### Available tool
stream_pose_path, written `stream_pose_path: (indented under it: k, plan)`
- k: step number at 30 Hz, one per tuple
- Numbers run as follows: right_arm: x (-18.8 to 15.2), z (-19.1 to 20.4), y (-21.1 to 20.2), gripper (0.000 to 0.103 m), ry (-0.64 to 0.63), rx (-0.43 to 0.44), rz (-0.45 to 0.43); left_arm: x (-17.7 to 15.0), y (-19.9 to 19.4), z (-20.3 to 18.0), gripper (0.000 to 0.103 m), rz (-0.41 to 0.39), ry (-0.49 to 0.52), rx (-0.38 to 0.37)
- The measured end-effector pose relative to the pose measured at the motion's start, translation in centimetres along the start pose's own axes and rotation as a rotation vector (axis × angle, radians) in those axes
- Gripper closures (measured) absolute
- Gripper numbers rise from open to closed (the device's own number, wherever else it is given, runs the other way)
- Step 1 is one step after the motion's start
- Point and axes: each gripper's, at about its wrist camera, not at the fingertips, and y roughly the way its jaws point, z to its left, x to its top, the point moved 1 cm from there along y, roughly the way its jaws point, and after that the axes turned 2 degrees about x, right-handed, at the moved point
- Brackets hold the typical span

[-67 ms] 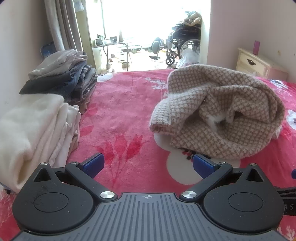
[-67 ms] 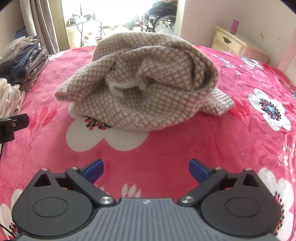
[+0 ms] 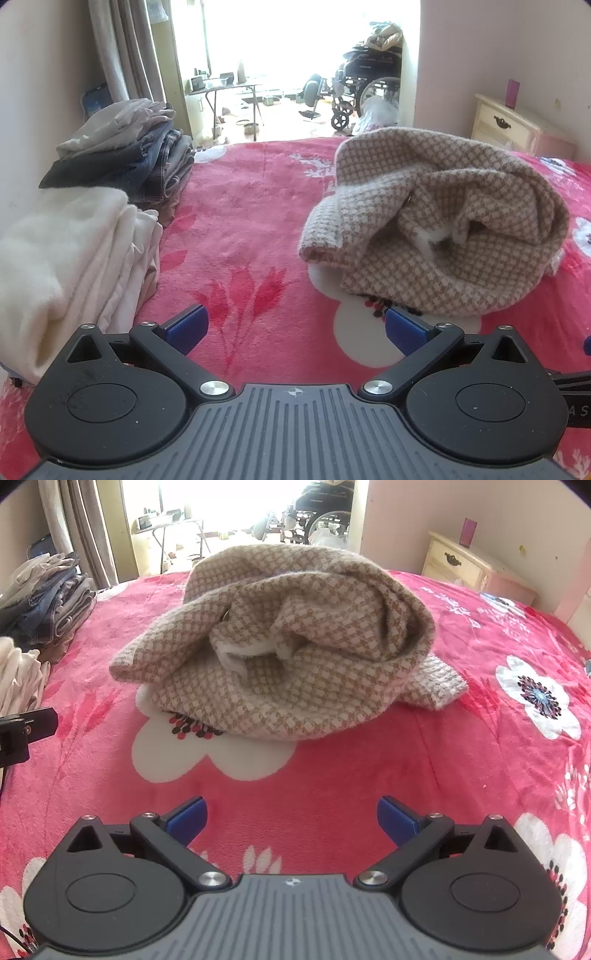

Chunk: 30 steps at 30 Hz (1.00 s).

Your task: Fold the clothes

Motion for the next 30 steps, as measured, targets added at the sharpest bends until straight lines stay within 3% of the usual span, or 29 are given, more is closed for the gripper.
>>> stream_pose_path:
  k: [14,21,30]
  plan:
    - [0.2,-0.2,-0.5,0.002,-0.003,0.002,-0.008,-0.1,0.1,0.6,0.000,-0.016,-0.018,0.010]
    - [0.5,-0.5,-0.3,0.001,0.011,-0.003,-0.016,-0.3,0.4,1.1,0.000,0.020,-0.041,-0.013]
    - [0.3,-0.3,-0.2,0.001,0.009,-0.002,-0.012,-0.4,0.6,1.2,0.000,0.032,-0.037,0.014]
